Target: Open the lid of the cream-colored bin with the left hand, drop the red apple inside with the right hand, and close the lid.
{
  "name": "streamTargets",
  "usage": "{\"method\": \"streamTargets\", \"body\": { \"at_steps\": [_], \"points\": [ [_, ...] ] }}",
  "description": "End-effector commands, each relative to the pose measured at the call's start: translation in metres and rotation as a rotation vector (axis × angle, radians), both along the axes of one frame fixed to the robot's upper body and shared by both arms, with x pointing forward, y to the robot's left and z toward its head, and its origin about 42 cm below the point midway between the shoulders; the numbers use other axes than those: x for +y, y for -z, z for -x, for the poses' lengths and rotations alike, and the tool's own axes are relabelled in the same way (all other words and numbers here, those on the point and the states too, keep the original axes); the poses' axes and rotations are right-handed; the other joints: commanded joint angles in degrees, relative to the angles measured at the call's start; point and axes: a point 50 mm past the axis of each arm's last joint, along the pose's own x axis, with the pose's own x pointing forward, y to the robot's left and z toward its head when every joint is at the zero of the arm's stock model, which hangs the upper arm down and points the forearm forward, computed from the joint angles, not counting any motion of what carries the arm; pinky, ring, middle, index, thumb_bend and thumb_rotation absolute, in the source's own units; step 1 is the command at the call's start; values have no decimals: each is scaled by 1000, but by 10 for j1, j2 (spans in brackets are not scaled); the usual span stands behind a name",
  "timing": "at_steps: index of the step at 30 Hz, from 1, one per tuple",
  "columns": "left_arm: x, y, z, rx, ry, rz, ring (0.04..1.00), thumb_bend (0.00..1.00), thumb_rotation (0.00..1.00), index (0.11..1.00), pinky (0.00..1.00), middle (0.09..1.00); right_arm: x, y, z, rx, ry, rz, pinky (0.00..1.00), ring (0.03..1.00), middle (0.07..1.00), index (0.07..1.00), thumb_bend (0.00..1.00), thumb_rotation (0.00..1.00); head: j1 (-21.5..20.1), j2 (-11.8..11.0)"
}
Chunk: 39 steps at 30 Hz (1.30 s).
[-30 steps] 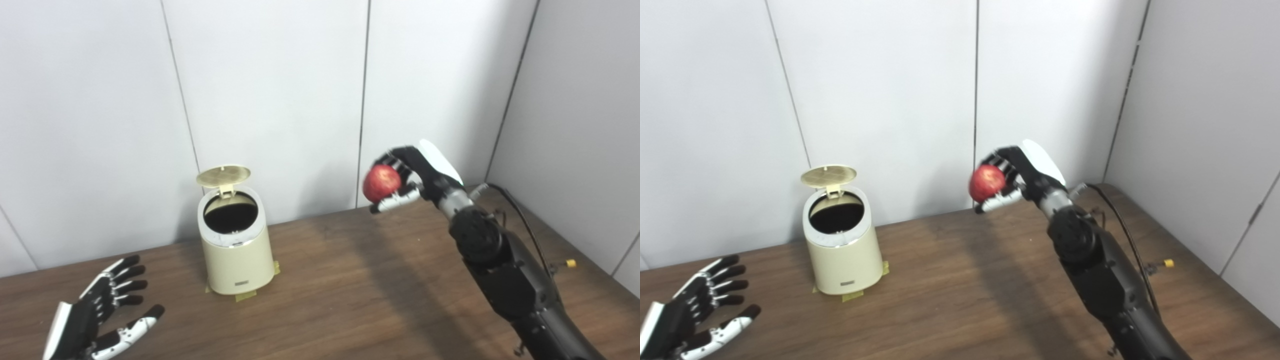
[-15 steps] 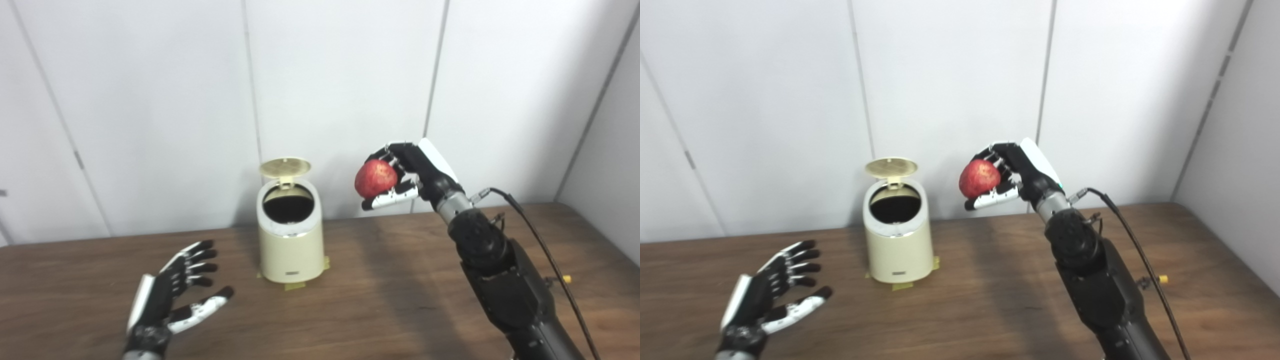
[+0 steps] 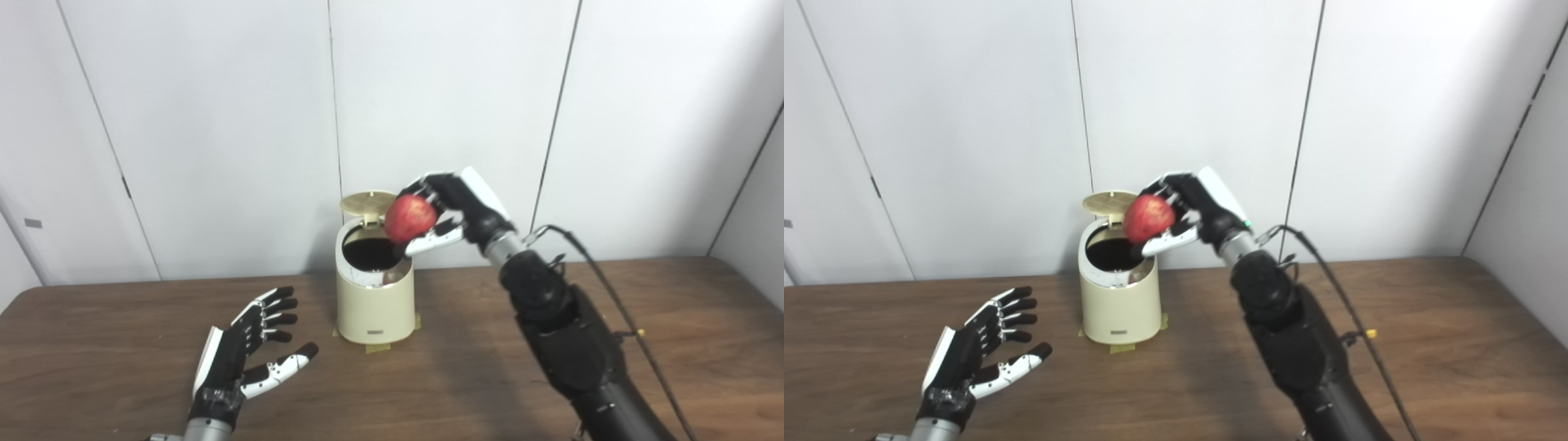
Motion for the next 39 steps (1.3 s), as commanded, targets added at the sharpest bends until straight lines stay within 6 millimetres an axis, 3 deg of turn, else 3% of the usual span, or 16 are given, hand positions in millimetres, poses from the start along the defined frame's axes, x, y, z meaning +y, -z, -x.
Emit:
{"method": "streamTargets", "body": {
  "at_steps": [1, 4, 8, 23, 26, 27, 28, 30, 39],
  "points": [
    [-7, -20, -10, -76, 5, -2, 731, 686, 111, 825, 632, 785, 6, -42, -7, -131, -15, -1, 614, 464, 437, 523, 524, 1, 2, 1],
    [-9, -21, -9, -76, 5, 3, 737, 688, 114, 828, 641, 791, 15, -39, -12, -105, -36, -26, 429, 415, 433, 525, 523, 0, 8, 3],
    [-11, -22, -9, -75, 5, 7, 732, 684, 111, 833, 636, 792, 23, -34, -18, -96, -69, -39, 342, 376, 427, 526, 522, 0, 13, 3],
    [-13, -21, -10, -72, 6, 14, 742, 684, 102, 833, 643, 794, 42, -24, -23, -80, -76, -39, 318, 369, 430, 522, 522, 0, 17, 4],
    [-14, -21, -10, -74, 11, 19, 739, 680, 93, 831, 641, 792, 43, -23, -22, -98, -99, -22, 381, 482, 463, 516, 527, 3, 17, 4],
    [-14, -21, -10, -74, 12, 18, 738, 678, 92, 831, 640, 792, 42, -24, -22, -100, -105, -14, 399, 523, 501, 545, 605, 24, 17, 4],
    [-14, -21, -10, -75, 13, 19, 737, 677, 92, 831, 637, 791, 42, -24, -21, -99, -113, -9, 415, 561, 585, 622, 790, 70, 17, 4],
    [-14, -20, -10, -74, 13, 18, 736, 678, 92, 830, 636, 789, 42, -24, -21, -99, -126, -2, 416, 595, 670, 682, 887, 84, 20, 4],
    [-14, -21, -10, -73, 14, 17, 732, 681, 88, 826, 635, 784, 39, -24, -16, -95, -143, 18, 407, 606, 755, 731, 920, 92, 20, 5]
  ]
}}
